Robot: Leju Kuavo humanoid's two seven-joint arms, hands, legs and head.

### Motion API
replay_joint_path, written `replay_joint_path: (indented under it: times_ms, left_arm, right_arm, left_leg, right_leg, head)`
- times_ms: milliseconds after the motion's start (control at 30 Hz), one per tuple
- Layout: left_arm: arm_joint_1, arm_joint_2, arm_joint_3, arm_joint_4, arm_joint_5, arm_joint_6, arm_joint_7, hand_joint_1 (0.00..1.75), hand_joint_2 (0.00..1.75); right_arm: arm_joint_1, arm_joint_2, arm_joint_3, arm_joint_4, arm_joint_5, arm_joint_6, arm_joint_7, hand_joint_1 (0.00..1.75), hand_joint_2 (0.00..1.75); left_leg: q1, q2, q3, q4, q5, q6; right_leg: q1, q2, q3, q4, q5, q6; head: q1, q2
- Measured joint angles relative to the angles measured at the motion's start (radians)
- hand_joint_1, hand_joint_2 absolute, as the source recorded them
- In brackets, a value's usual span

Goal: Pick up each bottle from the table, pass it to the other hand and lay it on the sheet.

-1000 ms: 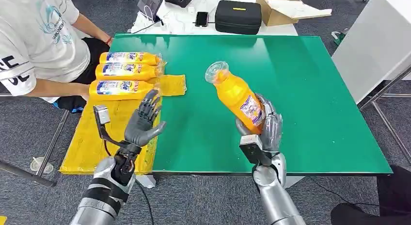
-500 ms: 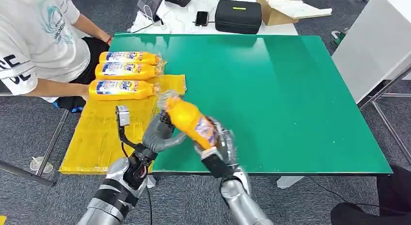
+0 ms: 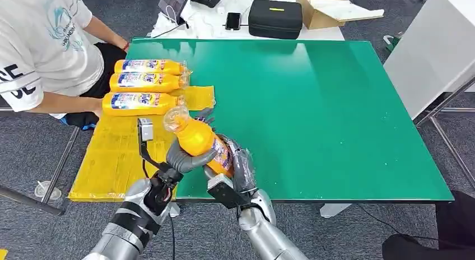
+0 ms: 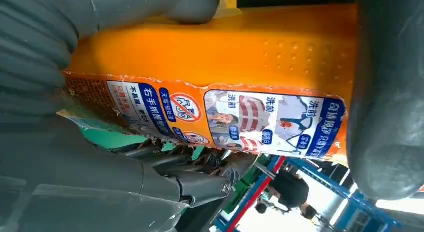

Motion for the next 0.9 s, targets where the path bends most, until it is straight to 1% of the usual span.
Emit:
replay_joint_path:
  times_ms: [33, 67, 100, 133, 267, 533, 867, 900]
  left_arm:
    - [-0.001, 0.001, 0.000, 0.006, 0.007, -0.004, 0.000, 0.19, 1.75]
    - [-0.001, 0.003, 0.000, 0.010, 0.011, -0.006, -0.003, 0.84, 1.75]
    - [0.000, 0.005, 0.000, 0.013, 0.011, -0.006, -0.006, 1.55, 1.75]
    - [0.001, 0.005, -0.001, 0.015, 0.009, -0.002, -0.010, 1.75, 1.75]
    - [0.007, 0.007, -0.009, 0.014, -0.029, 0.049, -0.034, 1.75, 1.75]
    - [0.025, 0.008, 0.005, 0.009, 0.025, 0.033, -0.031, 1.75, 1.75]
    - [0.053, 0.008, 0.024, -0.031, 0.034, 0.037, -0.017, 1.75, 1.75]
    - [0.053, 0.008, 0.025, -0.032, 0.034, 0.037, -0.017, 1.75, 1.75]
  right_arm:
    - [-0.004, 0.002, 0.003, 0.010, -0.002, 0.002, 0.000, 1.75, 1.75]
    - [-0.009, 0.002, 0.006, 0.022, -0.002, 0.003, 0.001, 1.75, 1.75]
    - [-0.013, 0.003, 0.009, 0.033, -0.002, 0.005, 0.001, 1.75, 1.75]
    - [-0.016, 0.003, 0.011, 0.041, -0.005, 0.006, 0.002, 1.75, 1.75]
    - [-0.025, 0.008, 0.013, 0.078, -0.021, 0.011, 0.003, 1.75, 1.75]
    - [-0.035, 0.016, 0.014, 0.105, -0.013, 0.020, 0.019, 1.73, 1.75]
    - [-0.040, 0.019, 0.016, 0.112, -0.001, 0.023, 0.027, 1.75, 1.75]
    - [-0.040, 0.019, 0.016, 0.112, -0.001, 0.023, 0.027, 1.68, 1.75]
  left_leg:
    - [0.000, 0.000, 0.000, 0.000, 0.000, 0.000]
    - [0.000, 0.000, 0.000, 0.000, 0.000, 0.000]
    - [0.000, 0.000, 0.000, 0.000, 0.000, 0.000]
    - [0.000, 0.000, 0.000, 0.000, 0.000, 0.000]
    - [0.000, 0.000, 0.000, 0.000, 0.000, 0.000]
    - [0.000, 0.000, 0.000, 0.000, 0.000, 0.000]
    - [0.000, 0.001, 0.000, 0.000, 0.000, 0.000]
    - [0.000, 0.001, 0.000, 0.000, 0.000, 0.000]
  right_leg:
    - [0.000, 0.000, 0.000, 0.000, 0.000, 0.000]
    - [0.000, 0.000, 0.000, 0.000, 0.000, 0.000]
    - [0.000, 0.000, 0.000, 0.000, 0.000, 0.000]
    - [0.000, 0.000, 0.000, 0.000, 0.000, 0.000]
    - [0.000, 0.000, 0.000, 0.000, 0.000, 0.000]
    - [0.000, 0.000, 0.000, 0.000, 0.000, 0.000]
    - [0.000, 0.000, -0.001, 0.000, 0.000, 0.000]
    - [0.000, 0.000, -0.001, 0.000, 0.000, 0.000]
  head:
    - [0.000, 0.000]
    - [0.000, 0.000]
    - [0.000, 0.000]
    - [0.000, 0.000]
    - [0.000, 0.000]
    - [0.000, 0.000]
    - [0.000, 0.000]
    - [0.000, 0.000]
